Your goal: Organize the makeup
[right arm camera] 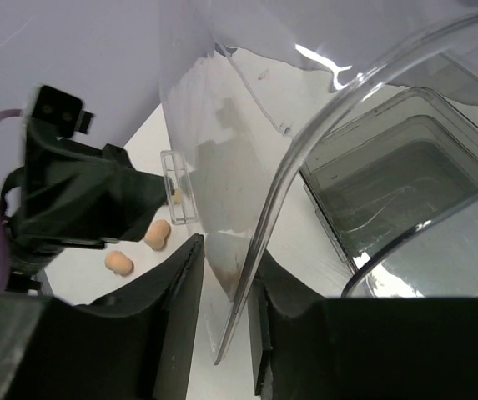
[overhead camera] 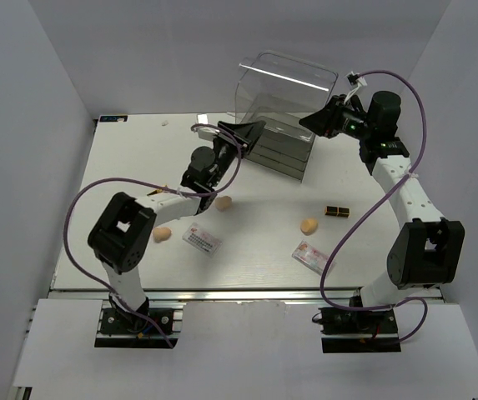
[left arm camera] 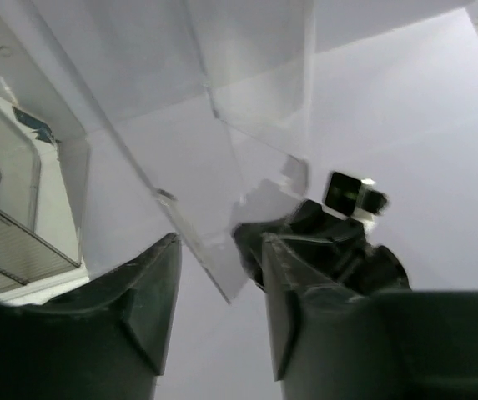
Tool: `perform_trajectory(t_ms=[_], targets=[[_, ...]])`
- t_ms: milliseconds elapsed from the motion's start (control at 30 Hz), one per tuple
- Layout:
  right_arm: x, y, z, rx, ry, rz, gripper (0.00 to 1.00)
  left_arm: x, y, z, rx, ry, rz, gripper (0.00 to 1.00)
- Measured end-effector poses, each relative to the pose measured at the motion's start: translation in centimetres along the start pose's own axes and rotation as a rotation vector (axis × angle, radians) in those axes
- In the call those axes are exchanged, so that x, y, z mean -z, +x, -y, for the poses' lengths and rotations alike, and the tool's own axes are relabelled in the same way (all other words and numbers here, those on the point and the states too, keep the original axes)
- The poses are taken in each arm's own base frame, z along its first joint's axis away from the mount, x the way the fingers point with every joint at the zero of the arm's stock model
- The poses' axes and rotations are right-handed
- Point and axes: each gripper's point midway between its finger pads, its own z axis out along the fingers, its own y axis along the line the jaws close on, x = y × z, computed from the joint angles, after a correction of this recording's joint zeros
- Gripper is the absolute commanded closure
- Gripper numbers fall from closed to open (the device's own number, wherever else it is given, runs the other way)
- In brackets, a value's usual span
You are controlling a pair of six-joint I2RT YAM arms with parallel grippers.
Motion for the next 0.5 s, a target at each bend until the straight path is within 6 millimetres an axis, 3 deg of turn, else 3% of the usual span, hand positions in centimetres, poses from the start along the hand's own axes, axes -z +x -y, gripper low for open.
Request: perform_trajectory(t_ms=[33, 100, 267, 367, 500], targets=[[0.0, 0.0, -0.1, -0.003, -0.003, 0.001, 0.71, 0.5, -0.2, 0.8, -0.005, 0.009, 0.003, 0.34], [0.0, -0.1, -0.2, -0.015, -0.009, 0.001, 0.72, 1.6, -0.7, 2.4, -0.016, 0.024, 0.011, 0.31], [0.0, -0.2, -0.6, -0.038, -0.022, 0.003, 0.71, 4.1, -1.8, 4.5, -0.075, 0.004, 0.018, 0.29], [0.0, -0.4, -0.7, -0.044, -0.026, 0.008, 0.72, 5.7, -2.1, 4.3, -0.114, -0.049, 0.014, 0.33], [0.0, -0.9, -1.1, -0.054, -0.036, 0.017, 0.72, 8.4, -2.1, 1.6, -0.147, -0.200, -0.010, 0.46]])
